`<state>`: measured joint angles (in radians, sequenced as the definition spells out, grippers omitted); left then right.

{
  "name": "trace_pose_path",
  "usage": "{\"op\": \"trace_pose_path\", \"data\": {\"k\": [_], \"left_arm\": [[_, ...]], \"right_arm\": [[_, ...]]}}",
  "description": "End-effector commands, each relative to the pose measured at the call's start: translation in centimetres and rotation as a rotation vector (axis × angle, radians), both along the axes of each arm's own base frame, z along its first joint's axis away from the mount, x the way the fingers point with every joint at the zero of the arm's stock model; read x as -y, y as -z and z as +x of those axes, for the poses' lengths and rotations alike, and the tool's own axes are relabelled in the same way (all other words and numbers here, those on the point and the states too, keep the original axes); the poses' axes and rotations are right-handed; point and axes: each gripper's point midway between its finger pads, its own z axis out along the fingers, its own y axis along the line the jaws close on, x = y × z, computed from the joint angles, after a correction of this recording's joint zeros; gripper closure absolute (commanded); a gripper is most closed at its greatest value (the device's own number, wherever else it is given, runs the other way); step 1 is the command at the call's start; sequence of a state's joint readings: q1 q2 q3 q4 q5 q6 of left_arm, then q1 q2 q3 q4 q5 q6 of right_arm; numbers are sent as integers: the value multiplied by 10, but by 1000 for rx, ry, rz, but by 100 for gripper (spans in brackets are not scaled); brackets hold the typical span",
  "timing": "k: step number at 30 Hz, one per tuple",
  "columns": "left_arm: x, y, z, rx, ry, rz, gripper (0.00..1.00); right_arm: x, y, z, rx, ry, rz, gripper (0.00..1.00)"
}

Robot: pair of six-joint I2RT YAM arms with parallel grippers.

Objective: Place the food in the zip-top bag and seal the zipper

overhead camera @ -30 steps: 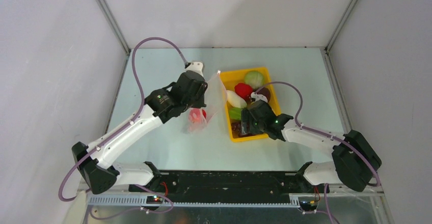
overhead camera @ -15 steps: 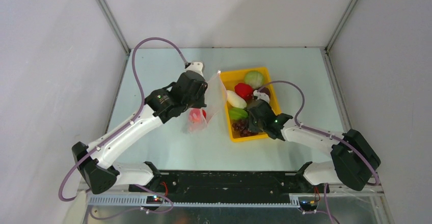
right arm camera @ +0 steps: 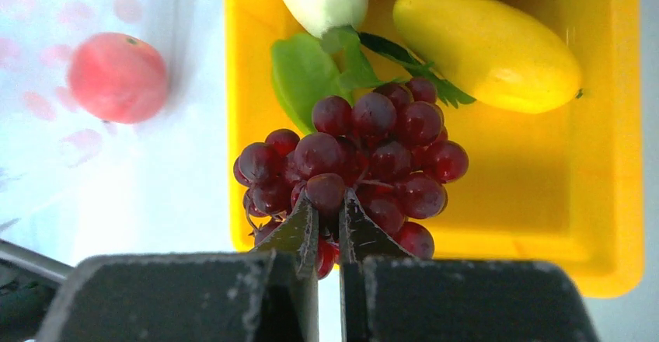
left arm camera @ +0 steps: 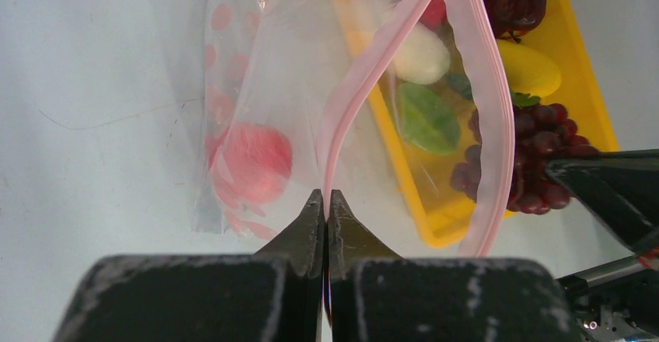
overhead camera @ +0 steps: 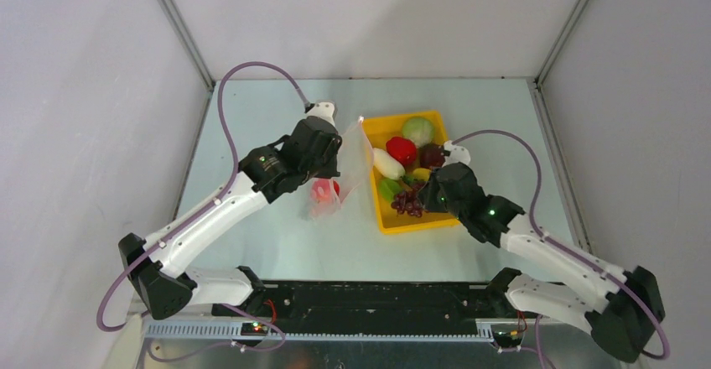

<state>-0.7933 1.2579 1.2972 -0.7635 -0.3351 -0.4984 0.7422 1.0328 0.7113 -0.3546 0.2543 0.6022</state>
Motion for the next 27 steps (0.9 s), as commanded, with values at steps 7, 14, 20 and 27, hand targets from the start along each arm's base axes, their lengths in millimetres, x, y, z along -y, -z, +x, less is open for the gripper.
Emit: {"op": "trace_pose_path", "data": {"k": [7, 14, 20, 27], "left_arm": [[10, -2, 6, 4, 1, -47, 100], [17, 4, 4, -21, 28, -52, 100], [21, 7, 4, -31, 42, -57, 100], [28, 11, 0, -60, 77, -70, 100]], "right_arm": [[17, -99, -4, 260, 11, 177, 100], [13, -170, -2, 439, -47, 241, 100], [-2, -225, -9, 570, -142, 342, 100], [-35, -272, -27, 673, -329, 508, 100]]}}
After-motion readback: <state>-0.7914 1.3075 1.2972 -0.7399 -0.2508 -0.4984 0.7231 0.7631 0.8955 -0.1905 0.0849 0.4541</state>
